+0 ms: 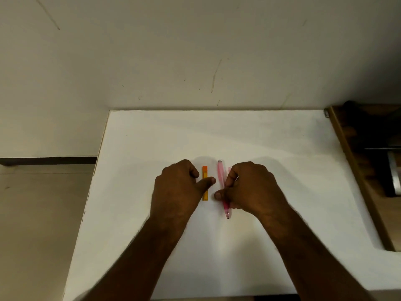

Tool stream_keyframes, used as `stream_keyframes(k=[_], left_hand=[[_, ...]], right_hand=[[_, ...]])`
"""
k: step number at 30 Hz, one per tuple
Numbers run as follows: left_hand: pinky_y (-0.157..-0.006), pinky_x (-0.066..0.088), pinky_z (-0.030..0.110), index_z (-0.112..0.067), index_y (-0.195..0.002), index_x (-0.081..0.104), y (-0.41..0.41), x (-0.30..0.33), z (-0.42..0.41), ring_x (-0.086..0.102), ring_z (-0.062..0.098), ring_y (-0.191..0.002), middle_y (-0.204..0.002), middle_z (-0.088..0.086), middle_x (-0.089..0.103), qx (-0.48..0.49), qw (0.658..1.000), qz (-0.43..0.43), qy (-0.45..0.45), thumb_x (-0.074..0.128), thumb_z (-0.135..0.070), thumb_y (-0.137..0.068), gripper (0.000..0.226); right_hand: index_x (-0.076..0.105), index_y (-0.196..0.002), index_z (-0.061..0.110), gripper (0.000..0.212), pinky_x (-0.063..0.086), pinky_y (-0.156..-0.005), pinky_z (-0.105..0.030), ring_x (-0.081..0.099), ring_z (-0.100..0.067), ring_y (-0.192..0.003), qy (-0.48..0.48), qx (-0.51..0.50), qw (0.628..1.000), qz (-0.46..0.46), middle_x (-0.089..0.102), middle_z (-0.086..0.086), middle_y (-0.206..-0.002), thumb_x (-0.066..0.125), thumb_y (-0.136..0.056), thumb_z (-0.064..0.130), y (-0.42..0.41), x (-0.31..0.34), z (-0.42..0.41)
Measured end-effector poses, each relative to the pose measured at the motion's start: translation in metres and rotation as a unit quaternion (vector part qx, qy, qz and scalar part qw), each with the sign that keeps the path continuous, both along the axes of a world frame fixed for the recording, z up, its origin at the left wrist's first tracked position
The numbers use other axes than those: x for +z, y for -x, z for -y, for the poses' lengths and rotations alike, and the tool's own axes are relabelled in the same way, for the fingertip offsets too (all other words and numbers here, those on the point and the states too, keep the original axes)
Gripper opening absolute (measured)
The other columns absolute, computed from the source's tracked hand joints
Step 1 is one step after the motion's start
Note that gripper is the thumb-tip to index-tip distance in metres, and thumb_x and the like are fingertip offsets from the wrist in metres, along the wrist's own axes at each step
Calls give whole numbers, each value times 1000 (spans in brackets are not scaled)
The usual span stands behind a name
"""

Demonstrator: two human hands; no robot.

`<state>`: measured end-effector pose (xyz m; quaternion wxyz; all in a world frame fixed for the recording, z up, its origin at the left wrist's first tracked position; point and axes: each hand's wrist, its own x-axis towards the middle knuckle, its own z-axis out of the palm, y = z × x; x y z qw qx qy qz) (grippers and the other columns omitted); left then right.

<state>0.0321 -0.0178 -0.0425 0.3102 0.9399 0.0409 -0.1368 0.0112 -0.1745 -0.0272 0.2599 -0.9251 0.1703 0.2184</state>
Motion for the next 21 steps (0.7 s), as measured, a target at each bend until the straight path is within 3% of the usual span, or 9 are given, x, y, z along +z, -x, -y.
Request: stream_keyframes(k=[2,7,11,15,17,21], left_hand=[[-64,37,23,-26,-87,61,1,-2,1,62,12,-77,-83,-8,68,-15,1000,2,-24,76,-63,-73,43],[-62,38,23,-25,-83,68,1,-2,2,62,12,-72,-80,-10,70,-23,999,3,-38,76,-46,-77,23],[-53,36,18,-24,-76,68,0,2,0,61,9,-63,-71,-8,68,-30,999,-5,-27,75,-38,-73,16],[-53,37,20,-25,-71,64,-1,6,-2,58,9,-61,-68,-9,65,-39,998,40,3,75,-37,-70,16],[-52,33,19,-27,-70,62,0,9,-4,55,7,-59,-68,-9,62,-51,996,73,16,75,-37,-69,16],[-54,37,20,-26,-73,65,2,10,-14,56,8,-61,-68,-9,62,-75,991,105,40,76,-37,-70,16]], right_hand=[[69,-77,21,46,52,-67,-27,69,-14,-68,36,23,999,-1,71,4,-70,88,-64,60,-1,0,-2],[70,-75,19,45,58,-77,-33,73,-17,-69,27,14,999,-10,74,1,-69,89,-64,58,-1,1,7],[71,-71,17,42,59,-75,-32,74,-15,-63,4,4,1000,-17,75,0,-64,89,-67,55,-2,3,15],[70,-75,17,35,62,-71,-38,73,-13,-56,-104,-66,989,81,75,1,-64,86,-75,48,-6,8,16],[72,-79,20,26,61,-64,-33,74,-11,-57,-176,-98,968,148,75,2,-67,82,-81,44,-9,12,14],[77,-89,16,7,63,-69,-32,77,-18,-70,-303,-139,929,163,78,-3,-76,80,-88,22,-13,11,-2]])
